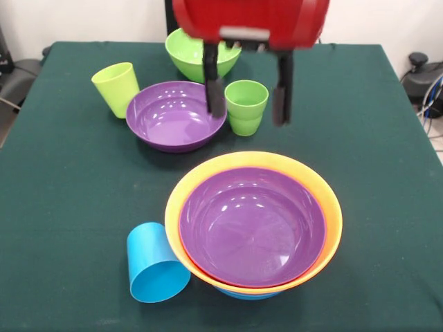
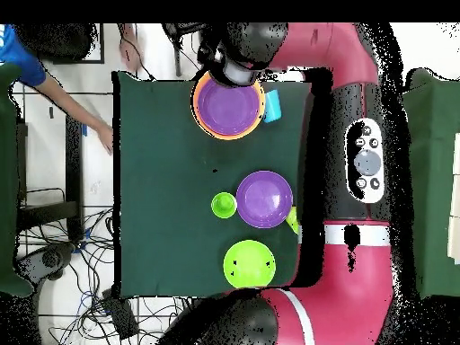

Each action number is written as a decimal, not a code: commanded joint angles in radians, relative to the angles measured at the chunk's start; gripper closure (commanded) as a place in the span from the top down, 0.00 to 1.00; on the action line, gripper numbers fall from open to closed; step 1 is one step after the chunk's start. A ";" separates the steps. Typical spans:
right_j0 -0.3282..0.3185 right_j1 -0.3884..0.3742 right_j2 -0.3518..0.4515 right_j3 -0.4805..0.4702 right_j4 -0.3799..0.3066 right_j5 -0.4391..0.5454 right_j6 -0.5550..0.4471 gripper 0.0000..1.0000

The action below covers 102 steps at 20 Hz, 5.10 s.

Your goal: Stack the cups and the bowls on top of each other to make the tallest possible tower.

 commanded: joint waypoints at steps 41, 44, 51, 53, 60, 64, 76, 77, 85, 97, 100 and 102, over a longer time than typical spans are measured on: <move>-0.283 -0.275 0.018 0.876 -0.090 -0.450 -0.225 1.00; -0.296 -0.260 0.022 0.888 -0.108 -0.479 -0.223 1.00; -0.347 -0.202 0.058 0.905 -0.148 -0.542 -0.243 1.00; -0.362 -0.183 0.070 0.904 -0.156 -0.553 -0.248 1.00; -0.403 -0.142 0.117 0.901 -0.186 -0.544 -0.291 1.00; -0.444 -0.109 0.149 0.892 -0.198 -0.529 -0.325 1.00; -0.548 -0.004 0.194 0.851 -0.293 -0.541 -0.381 1.00; -0.563 0.014 0.200 0.839 -0.308 -0.537 -0.405 1.00; -0.631 0.078 0.252 0.795 -0.349 -0.479 -0.529 1.00; -0.695 0.241 0.322 0.785 -0.293 -0.479 -0.629 1.00; -0.719 0.279 0.342 0.791 -0.285 -0.479 -0.656 1.00; -0.730 0.304 0.351 0.793 -0.287 -0.483 -0.666 1.00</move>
